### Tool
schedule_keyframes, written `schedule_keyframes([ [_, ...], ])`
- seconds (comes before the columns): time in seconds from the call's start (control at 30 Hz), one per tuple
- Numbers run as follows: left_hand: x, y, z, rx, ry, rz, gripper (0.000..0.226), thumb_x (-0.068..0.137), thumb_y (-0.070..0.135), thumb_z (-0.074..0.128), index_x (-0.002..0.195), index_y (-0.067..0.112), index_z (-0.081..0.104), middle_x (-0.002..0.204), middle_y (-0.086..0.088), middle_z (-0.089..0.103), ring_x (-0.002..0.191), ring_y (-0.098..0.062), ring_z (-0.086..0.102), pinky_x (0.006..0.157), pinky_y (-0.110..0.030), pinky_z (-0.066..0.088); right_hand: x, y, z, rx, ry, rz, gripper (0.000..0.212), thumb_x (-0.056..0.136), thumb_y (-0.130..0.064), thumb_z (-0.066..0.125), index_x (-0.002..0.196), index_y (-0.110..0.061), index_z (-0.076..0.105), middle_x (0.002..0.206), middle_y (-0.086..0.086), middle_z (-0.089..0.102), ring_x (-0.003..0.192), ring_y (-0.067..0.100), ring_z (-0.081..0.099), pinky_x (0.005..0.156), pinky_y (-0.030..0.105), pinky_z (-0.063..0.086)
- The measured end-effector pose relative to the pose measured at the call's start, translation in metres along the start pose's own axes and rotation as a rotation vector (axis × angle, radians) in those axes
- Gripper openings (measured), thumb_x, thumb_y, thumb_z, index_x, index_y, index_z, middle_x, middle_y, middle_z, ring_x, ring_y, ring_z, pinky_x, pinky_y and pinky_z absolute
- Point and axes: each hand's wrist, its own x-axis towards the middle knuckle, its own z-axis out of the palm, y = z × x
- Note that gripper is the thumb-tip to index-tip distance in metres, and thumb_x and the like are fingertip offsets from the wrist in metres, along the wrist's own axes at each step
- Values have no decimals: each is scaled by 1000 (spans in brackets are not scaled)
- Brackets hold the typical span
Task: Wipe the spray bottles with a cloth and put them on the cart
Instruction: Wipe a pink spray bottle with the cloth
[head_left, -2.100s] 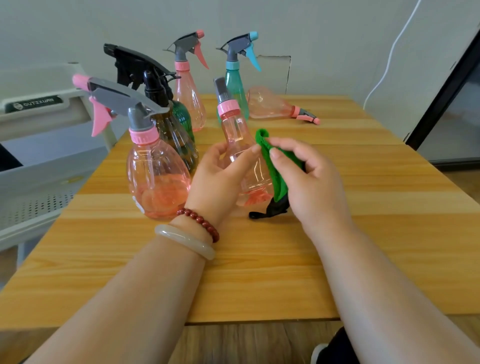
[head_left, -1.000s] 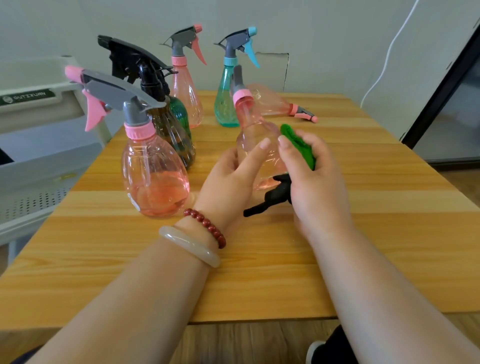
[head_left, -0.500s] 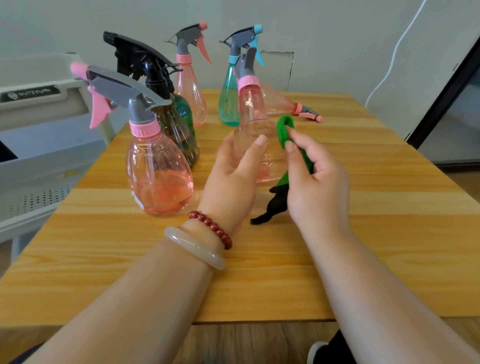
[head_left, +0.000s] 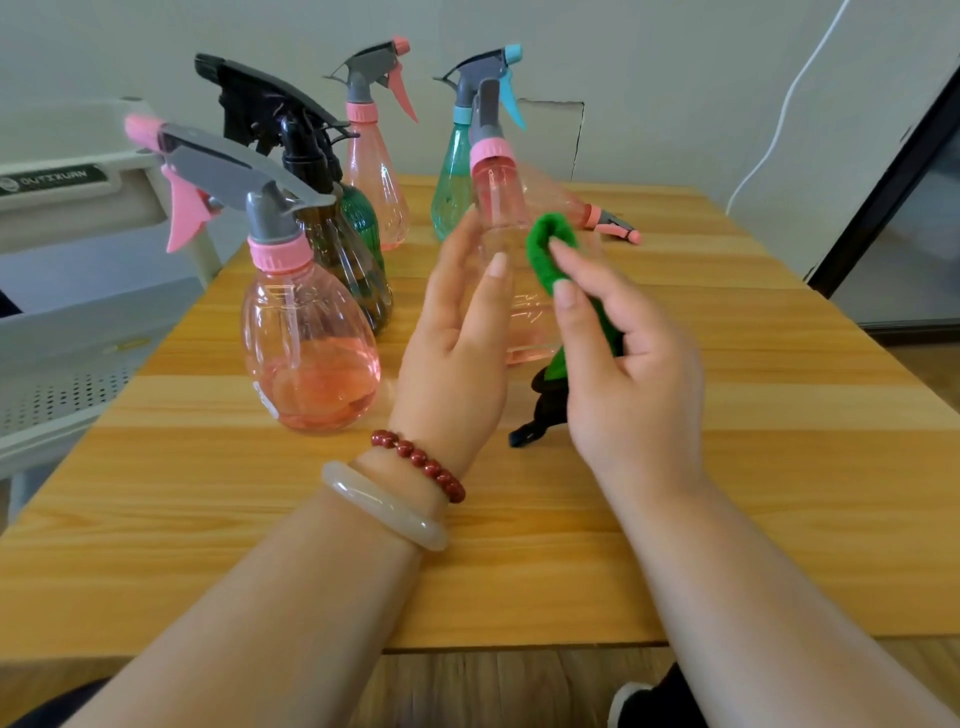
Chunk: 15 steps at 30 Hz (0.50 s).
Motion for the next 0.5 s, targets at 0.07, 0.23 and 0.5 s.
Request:
schedule_keyframes([
  [0.07,1,1,-2,-33,-29,27,39,94,51,48,130,63,44,146,21,50,137,-2,45,111,-50,40,-2,2,3,-13,-33,-137,27,98,-9,57,125,-7,64,132,1,61,137,18,46,112,26,39],
  [0.23,0,-1,1,-116,-14,11,41,94,45,51,135,49,51,139,19,56,133,-9,51,109,-52,42,8,0,0,-3,37,104,20,99,-18,58,115,-22,69,110,-16,68,103,-11,59,86,4,41],
  [0.5,4,-2,-6,-90,28,-3,40,93,44,50,132,49,52,139,12,58,129,-13,56,108,-50,44,-2,-4,12,-112,-52,-241,25,98,-8,55,119,-5,68,128,1,62,132,0,45,112,29,40],
])
